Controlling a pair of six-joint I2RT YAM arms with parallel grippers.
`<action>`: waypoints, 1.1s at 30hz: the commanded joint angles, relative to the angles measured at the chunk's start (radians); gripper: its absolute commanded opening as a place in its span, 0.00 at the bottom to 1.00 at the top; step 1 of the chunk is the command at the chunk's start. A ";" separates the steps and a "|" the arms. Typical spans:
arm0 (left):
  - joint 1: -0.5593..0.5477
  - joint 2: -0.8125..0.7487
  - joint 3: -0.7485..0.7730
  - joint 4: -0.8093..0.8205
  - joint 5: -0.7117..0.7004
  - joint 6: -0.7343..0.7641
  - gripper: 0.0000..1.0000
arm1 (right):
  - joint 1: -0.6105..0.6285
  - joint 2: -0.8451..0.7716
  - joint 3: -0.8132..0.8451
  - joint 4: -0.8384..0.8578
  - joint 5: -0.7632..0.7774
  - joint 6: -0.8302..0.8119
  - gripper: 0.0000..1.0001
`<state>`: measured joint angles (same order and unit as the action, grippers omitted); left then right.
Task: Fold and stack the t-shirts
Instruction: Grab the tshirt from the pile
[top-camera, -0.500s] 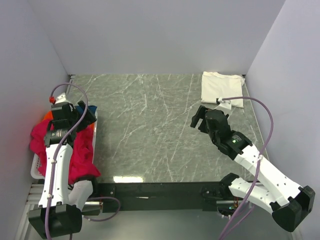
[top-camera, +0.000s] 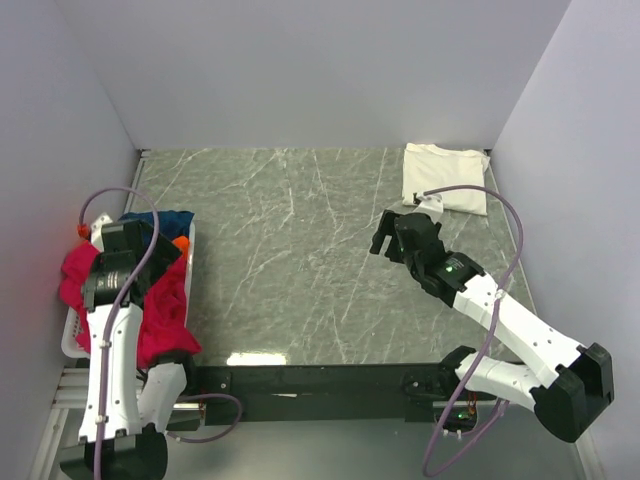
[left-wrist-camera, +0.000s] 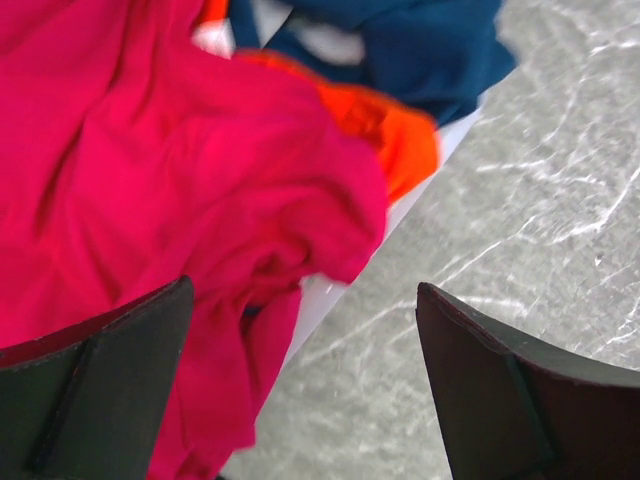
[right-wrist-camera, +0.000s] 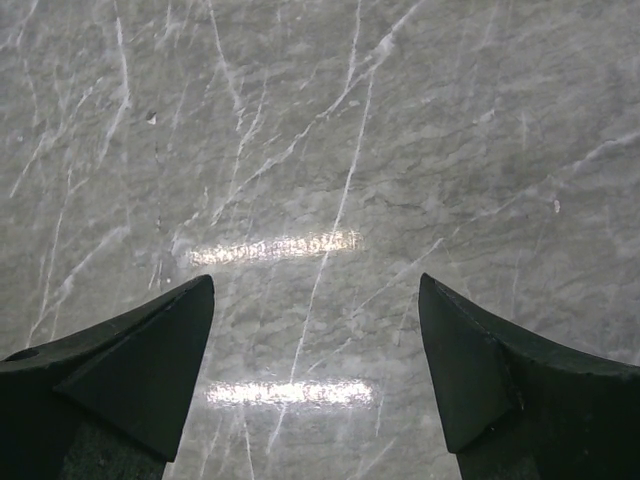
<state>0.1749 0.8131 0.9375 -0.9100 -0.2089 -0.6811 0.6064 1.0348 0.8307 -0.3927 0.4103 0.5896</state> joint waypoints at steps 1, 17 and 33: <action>-0.005 -0.078 -0.041 -0.101 -0.035 -0.109 0.99 | 0.006 0.010 0.033 0.067 -0.013 -0.002 0.89; -0.003 -0.042 -0.212 -0.056 0.080 -0.228 0.87 | 0.004 -0.041 -0.038 0.084 0.015 0.010 0.89; -0.005 -0.020 0.065 -0.034 0.065 -0.198 0.00 | -0.007 -0.022 -0.013 0.097 0.030 -0.016 0.89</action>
<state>0.1749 0.7845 0.8509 -1.0225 -0.1543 -0.8986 0.6060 1.0096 0.7925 -0.3355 0.4118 0.5846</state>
